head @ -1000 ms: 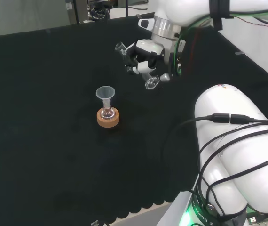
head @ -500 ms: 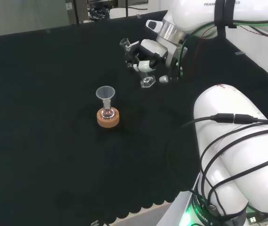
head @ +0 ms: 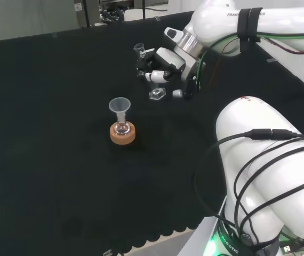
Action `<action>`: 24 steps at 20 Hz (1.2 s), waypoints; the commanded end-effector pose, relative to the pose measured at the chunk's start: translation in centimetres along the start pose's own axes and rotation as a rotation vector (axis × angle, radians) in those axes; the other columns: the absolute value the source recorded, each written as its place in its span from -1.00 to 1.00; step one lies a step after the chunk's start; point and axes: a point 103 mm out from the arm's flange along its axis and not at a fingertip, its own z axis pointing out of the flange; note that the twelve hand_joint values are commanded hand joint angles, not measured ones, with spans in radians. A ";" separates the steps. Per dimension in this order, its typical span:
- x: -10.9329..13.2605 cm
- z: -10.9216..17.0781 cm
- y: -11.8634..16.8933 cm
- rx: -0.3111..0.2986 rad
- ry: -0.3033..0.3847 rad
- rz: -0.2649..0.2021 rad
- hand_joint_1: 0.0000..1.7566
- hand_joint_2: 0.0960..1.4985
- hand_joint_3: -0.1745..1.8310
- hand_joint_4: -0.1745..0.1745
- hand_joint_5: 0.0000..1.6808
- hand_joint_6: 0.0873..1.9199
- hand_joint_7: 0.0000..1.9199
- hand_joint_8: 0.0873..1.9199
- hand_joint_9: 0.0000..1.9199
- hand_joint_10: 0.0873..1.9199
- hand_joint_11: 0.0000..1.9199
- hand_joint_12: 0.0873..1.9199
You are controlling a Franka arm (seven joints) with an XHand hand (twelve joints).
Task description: Put the graduated cylinder back on the table.
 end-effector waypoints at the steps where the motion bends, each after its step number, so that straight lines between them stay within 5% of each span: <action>1: -1.4 1.5 1.1 -0.043 0.047 -0.010 0.41 0.53 -0.83 -1.00 0.04 0.18 -0.07 0.18 0.48 -0.92 0.27 -0.30; 17: -3.8 4.0 0.5 -0.150 0.134 0.009 0.41 0.53 -0.83 -1.00 0.04 0.18 -0.07 0.18 0.48 -0.93 0.26 -0.30; 24: -4.0 4.5 0.4 -0.146 0.125 0.009 0.41 0.53 -0.83 -1.00 0.04 0.18 -0.07 0.18 0.47 -0.93 0.25 -0.30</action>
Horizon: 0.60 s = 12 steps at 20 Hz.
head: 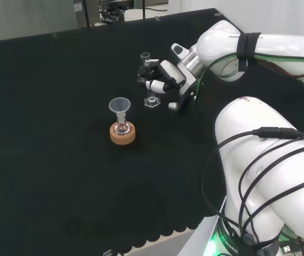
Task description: Put the graduated cylinder back on the table.
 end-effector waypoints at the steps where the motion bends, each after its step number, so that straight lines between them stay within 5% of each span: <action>1: 0.0 0.3 -0.1 0.003 -0.022 -0.011 0.41 0.53 -0.83 -1.00 0.03 0.18 -0.08 0.18 0.47 -0.94 0.25 -0.30; 6: 0.5 0.5 -0.2 0.019 -0.076 -0.041 0.40 0.55 -0.82 -1.00 0.00 0.22 -0.10 0.23 0.45 -0.94 0.22 -0.28; 9: 0.4 0.6 -0.2 0.026 -0.047 -0.028 0.40 0.57 -0.82 -1.00 -0.03 0.26 -0.13 0.27 0.42 -0.95 0.19 -0.25; 12: 0.2 0.6 -0.3 0.033 -0.019 -0.023 0.31 0.56 -0.83 -1.00 0.00 0.23 -0.12 -0.10 0.39 -0.95 0.17 -0.21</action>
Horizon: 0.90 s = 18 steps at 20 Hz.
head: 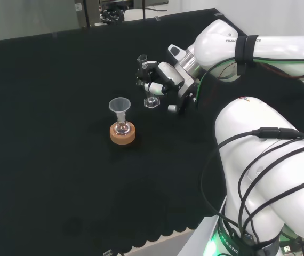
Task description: Put the graduated cylinder back on the table.
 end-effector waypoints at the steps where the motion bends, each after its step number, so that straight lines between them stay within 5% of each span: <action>1: 0.0 0.1 0.0 0.013 0.054 0.020 0.30 0.56 -0.83 -1.00 0.01 0.22 -0.11 -0.16 0.38 -0.94 0.18 -0.20; 9: -0.5 -0.1 0.1 0.038 0.098 0.046 0.30 0.51 -0.84 -1.00 0.09 0.11 -0.09 -0.30 0.37 -0.95 0.22 -0.16; 15: -0.6 -0.7 0.1 0.025 0.121 0.038 0.26 0.47 -0.84 -0.43 0.14 0.04 -0.13 -0.37 0.36 -0.99 0.10 -0.06; 18: -0.6 -1.0 0.1 0.016 0.124 0.042 0.22 0.43 -0.95 -0.52 0.05 -0.22 -0.15 -0.40 0.32 -1.00 0.02 -0.01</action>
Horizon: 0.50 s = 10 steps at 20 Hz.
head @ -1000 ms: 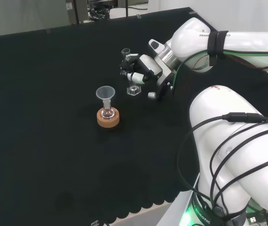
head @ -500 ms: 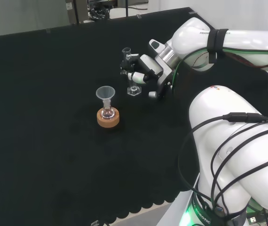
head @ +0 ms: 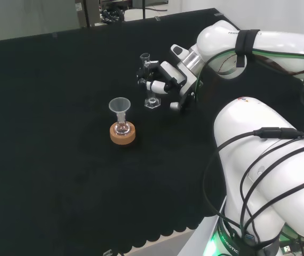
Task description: Put the graduated cylinder back on the table.
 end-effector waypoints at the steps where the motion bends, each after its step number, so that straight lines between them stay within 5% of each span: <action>1: 0.1 -0.5 0.0 -0.013 0.000 0.004 0.20 0.42 -0.97 -0.52 0.03 -0.27 -0.16 -0.41 0.31 -1.00 -0.01 0.01; 10: -0.1 -1.2 0.1 -0.009 0.035 0.008 0.04 0.30 -1.00 -0.42 -0.19 -0.30 -0.24 -0.41 0.21 -1.00 -0.23 0.18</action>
